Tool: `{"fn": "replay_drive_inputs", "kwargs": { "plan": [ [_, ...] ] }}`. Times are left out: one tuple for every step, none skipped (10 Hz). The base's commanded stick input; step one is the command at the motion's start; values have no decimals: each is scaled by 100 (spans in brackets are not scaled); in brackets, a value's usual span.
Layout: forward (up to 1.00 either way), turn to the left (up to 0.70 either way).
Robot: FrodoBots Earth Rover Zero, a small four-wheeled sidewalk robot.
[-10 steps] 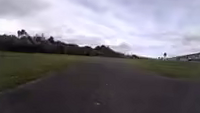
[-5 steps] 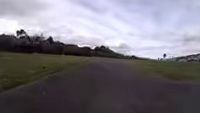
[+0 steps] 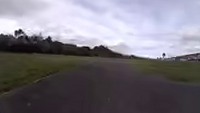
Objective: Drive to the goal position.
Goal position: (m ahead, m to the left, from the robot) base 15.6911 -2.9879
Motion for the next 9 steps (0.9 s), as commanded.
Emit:
{"fn": "replay_drive_inputs", "kwargs": {
  "plan": [
    [70, 0],
    [70, 0],
    [70, 0],
    [70, -1],
    [70, -2],
    [70, -4],
    [70, -5],
    [70, -7],
    [70, -7]
  ]
}}
